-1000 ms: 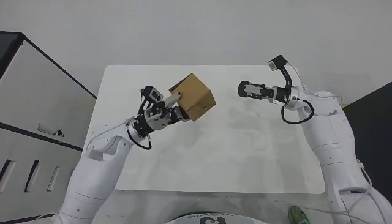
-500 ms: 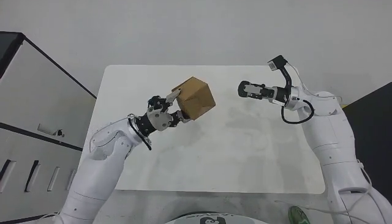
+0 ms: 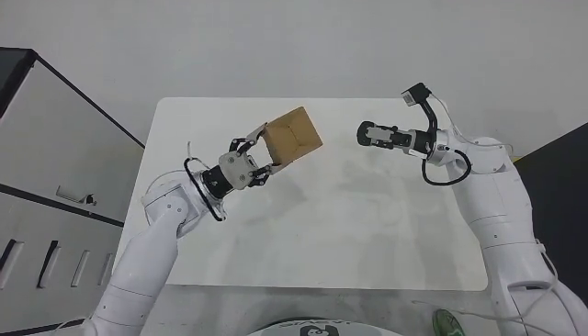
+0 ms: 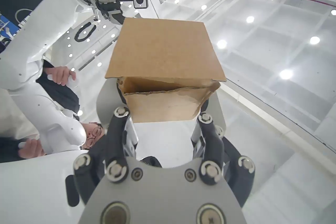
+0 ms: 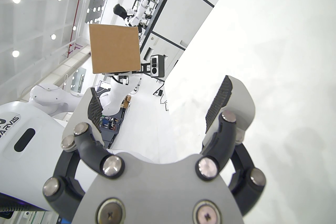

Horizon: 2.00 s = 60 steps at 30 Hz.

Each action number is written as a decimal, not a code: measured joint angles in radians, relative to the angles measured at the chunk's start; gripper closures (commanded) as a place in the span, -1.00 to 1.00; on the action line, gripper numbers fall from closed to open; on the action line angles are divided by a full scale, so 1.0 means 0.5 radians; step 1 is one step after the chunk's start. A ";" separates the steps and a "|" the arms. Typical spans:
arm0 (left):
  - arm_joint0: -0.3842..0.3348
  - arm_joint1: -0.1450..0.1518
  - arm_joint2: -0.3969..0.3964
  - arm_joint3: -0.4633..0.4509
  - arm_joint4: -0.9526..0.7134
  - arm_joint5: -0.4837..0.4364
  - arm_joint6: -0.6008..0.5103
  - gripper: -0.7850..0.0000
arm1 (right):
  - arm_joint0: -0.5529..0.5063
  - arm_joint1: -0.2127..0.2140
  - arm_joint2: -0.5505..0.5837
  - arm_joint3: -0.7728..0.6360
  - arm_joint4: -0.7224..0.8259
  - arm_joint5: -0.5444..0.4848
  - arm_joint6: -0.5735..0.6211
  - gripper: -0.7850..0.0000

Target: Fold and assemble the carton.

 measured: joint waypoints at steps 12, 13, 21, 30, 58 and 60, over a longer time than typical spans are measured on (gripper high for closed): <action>0.051 -0.027 0.033 -0.012 -1.319 0.329 0.557 1.00 | 0.000 0.000 0.000 0.000 0.000 0.000 0.000 -1.00; 0.051 -0.025 0.029 -0.021 -1.390 0.331 0.609 1.00 | 0.000 0.000 0.000 0.000 0.000 0.000 0.000 -1.00; 0.024 -0.006 -0.080 -0.190 -0.883 0.079 0.430 1.00 | 0.000 0.000 0.000 0.000 0.000 0.000 0.000 -1.00; 0.005 0.029 -0.024 -0.077 0.574 -0.401 -0.464 1.00 | 0.000 0.000 0.000 0.000 0.000 0.000 0.000 -1.00; -0.353 -0.014 0.244 0.605 0.618 -0.866 -1.634 1.00 | 0.000 0.000 0.000 0.000 0.000 0.000 0.000 -1.00; -0.382 -0.024 0.283 0.659 0.588 -0.866 -1.691 1.00 | 0.000 0.000 0.000 0.000 0.000 0.000 0.000 -1.00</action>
